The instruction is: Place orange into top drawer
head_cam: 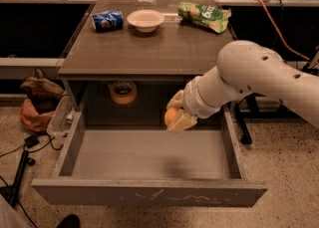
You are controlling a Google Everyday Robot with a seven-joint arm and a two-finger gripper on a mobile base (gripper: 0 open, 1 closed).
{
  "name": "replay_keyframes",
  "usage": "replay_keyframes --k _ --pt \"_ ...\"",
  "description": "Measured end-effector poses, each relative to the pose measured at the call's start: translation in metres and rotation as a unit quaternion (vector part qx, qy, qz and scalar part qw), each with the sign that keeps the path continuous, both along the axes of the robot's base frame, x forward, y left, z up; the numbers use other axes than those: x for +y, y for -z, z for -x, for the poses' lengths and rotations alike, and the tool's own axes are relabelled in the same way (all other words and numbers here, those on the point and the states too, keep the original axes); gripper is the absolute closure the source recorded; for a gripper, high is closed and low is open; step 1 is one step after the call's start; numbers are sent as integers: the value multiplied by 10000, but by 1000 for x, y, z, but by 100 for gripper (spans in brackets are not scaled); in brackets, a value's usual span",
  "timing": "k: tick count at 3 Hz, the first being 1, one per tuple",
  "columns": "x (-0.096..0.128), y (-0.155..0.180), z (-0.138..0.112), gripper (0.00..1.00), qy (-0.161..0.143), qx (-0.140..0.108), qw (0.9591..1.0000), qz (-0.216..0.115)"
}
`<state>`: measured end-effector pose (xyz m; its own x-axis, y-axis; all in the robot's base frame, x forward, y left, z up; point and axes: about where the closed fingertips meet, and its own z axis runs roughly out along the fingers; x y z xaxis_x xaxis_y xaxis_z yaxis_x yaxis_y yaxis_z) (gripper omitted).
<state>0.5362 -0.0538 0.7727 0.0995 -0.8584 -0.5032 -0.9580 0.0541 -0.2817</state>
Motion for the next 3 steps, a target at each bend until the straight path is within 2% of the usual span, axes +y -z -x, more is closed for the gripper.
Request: replay_keyframes --k 1,2,3 --pt "11 16 -7 100 -16 -51 10000 -57" --pt "42 73 -20 100 -19 -14 9997 -243" --pt "66 120 -44 100 208 -204 9994 -165"
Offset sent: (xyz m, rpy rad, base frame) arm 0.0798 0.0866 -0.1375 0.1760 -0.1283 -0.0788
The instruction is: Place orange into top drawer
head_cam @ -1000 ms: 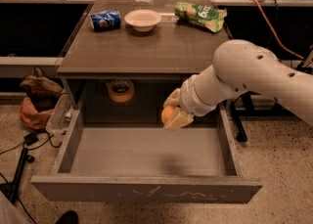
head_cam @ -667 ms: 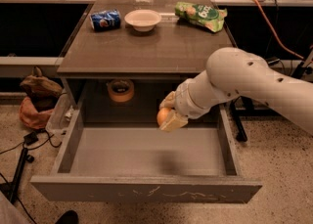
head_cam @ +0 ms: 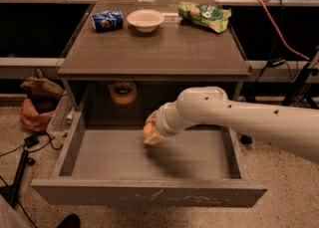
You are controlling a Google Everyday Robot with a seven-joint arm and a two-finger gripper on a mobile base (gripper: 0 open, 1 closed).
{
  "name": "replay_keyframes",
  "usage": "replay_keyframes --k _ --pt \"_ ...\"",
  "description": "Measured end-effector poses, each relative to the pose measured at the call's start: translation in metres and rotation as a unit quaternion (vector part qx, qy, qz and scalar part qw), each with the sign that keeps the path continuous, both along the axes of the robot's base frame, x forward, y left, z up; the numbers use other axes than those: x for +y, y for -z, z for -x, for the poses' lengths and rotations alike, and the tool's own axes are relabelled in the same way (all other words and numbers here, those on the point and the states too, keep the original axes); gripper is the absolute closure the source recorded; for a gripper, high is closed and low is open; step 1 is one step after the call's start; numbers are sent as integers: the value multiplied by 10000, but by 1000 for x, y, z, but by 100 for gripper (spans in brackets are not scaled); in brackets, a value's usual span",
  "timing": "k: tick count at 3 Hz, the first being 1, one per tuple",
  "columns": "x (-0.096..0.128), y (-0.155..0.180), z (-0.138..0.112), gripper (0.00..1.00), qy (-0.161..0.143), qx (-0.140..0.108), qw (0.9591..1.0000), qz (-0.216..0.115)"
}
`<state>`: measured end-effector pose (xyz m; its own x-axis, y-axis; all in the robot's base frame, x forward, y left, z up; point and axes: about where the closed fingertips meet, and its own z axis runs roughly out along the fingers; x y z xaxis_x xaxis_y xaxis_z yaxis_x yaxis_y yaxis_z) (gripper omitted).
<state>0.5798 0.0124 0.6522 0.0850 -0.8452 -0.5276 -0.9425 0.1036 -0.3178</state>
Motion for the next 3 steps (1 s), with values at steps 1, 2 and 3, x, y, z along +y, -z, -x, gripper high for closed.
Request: replay_keyframes --k 1,2,3 --pt "21 30 -30 100 366 -226 9991 -23" --pt "30 40 -42 100 548 -201 9982 -164" --pt "30 40 -42 82 548 -201 9982 -164"
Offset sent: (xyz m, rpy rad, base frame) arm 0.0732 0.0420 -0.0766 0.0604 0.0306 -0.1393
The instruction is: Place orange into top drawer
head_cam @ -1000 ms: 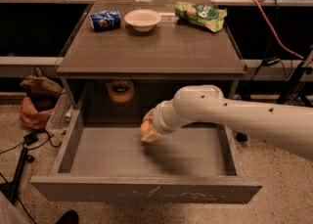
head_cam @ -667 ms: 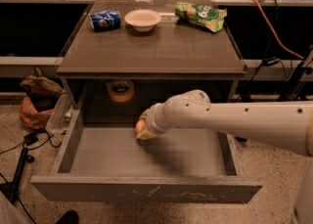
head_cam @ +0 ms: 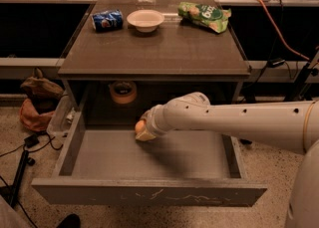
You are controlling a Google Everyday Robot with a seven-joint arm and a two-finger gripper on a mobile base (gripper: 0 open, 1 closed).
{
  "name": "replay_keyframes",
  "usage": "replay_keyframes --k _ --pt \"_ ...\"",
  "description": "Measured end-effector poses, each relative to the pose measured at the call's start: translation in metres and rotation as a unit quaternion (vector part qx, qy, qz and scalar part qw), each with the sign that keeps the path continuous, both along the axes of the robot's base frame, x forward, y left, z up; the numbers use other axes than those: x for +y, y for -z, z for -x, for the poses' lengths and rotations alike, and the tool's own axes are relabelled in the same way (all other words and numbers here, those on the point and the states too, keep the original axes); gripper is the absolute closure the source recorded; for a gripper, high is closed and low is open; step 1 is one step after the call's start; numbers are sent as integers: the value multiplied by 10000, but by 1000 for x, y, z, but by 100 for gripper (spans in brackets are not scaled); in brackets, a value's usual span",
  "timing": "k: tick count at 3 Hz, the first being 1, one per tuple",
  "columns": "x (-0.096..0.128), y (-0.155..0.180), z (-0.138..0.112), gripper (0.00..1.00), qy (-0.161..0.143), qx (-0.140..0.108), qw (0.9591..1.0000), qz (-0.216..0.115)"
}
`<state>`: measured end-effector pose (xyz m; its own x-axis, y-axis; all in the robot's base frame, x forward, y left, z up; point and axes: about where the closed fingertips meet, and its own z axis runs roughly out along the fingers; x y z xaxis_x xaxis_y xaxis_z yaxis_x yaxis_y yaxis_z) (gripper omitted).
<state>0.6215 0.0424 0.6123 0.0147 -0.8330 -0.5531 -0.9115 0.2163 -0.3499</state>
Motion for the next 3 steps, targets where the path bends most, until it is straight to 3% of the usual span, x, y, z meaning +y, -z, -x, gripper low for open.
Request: replay_keyframes --k 3 --pt "0 0 0 13 -1 0 10000 0"
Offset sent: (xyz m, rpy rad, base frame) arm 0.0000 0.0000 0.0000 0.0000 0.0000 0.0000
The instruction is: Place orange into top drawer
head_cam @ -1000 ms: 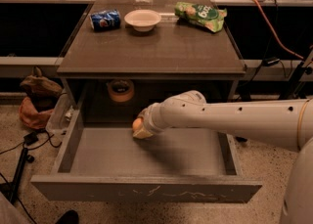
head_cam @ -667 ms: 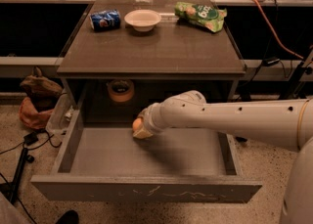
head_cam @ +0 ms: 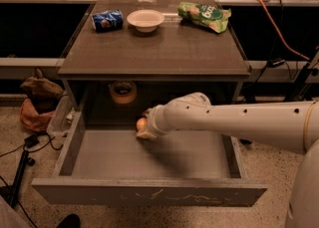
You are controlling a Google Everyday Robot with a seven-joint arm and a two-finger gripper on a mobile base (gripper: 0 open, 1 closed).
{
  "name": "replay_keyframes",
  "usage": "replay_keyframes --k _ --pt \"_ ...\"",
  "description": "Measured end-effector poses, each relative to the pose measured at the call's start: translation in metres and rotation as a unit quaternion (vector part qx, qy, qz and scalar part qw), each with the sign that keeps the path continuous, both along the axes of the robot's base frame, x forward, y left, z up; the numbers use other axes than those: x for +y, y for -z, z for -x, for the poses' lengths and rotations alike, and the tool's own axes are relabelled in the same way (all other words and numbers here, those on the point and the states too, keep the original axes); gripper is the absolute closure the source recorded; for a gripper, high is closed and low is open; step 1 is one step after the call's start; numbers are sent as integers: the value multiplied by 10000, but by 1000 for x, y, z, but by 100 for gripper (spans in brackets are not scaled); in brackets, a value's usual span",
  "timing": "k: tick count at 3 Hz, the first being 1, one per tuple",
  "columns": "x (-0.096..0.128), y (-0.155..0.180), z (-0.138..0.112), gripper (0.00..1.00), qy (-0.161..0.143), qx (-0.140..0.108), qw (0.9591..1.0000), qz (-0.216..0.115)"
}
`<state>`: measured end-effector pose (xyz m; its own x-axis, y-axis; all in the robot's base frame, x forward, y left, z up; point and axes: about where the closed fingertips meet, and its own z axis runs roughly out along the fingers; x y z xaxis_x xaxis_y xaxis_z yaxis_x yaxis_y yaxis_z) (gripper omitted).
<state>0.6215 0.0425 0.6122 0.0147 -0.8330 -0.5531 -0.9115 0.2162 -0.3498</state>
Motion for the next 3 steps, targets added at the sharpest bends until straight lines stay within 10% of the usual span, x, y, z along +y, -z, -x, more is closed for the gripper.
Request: replay_keyframes --k 3 --pt "-1 -2 1 0 21 0 10000 -6"
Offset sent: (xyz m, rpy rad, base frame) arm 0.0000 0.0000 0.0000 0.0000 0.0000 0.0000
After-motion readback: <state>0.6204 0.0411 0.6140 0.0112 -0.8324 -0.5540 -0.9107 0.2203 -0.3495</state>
